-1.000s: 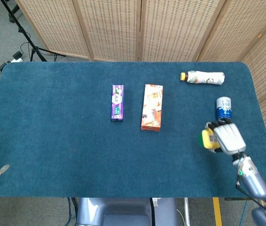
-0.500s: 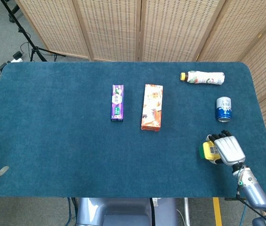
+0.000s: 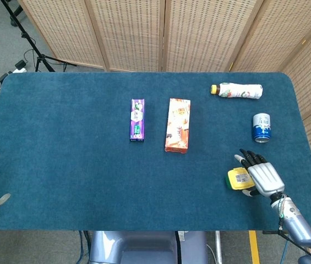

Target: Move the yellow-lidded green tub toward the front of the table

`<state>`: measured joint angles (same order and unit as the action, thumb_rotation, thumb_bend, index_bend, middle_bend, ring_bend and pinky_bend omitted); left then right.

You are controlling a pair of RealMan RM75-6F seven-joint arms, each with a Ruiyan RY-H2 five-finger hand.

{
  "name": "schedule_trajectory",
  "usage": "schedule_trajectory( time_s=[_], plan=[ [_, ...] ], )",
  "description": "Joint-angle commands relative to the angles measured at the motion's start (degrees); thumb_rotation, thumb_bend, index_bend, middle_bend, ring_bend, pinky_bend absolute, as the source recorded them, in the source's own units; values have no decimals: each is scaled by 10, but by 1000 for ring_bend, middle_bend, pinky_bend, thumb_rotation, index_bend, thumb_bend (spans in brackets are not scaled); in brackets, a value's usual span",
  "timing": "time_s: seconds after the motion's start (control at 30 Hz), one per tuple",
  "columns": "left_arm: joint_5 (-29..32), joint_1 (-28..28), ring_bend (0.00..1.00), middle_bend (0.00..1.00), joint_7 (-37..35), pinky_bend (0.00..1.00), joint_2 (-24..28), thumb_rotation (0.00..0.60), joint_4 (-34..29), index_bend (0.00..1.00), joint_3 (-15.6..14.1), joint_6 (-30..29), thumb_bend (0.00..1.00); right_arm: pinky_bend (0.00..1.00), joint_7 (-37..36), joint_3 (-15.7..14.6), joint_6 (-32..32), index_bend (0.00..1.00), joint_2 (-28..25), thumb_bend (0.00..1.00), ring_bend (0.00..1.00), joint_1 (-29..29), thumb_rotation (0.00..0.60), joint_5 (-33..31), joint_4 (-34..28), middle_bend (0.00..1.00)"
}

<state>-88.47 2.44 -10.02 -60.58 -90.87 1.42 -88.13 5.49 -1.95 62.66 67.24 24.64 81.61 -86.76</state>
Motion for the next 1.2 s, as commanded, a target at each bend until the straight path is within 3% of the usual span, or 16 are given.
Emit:
schedule_trajectory(
  time_s=[0.03,0.37,0.53,0.7,0.83,1.0,1.2],
  plan=[
    [-1,-1,0,0,-1,0,0,600,0,0,0,-2,0,115,28,-3,6,77,-22,0,0,-1,600,14,-34,0],
    [-4,-1,0,0,-2,0,1,600,1,0,-2,-3,0,115,132,1,-62,76,-23,0,0,33,600,-14,-74,6],
    [0,0,0,0,-3,0,0,600,2,0,0,-1,0,114,176,12,-79,136,2,0,8,44,600,-45,-52,98],
    [3,1,0,0,-3,0,0,600,3,0,1,2,0,115,198,14,-60,280,29,23,172,42,600,-38,-17,302],
    [4,2,0,0,0,0,-1,600,3,0,1,5,0,115,198,14,-41,453,51,156,345,38,600,-20,14,467],
    [5,3,0,0,5,0,-3,600,3,0,1,6,0,159,187,12,-20,510,67,242,433,34,600,4,44,527],
    [6,4,0,0,9,0,-4,600,2,0,1,8,0,175,98,17,31,521,70,299,444,28,600,56,56,541]
  ],
)
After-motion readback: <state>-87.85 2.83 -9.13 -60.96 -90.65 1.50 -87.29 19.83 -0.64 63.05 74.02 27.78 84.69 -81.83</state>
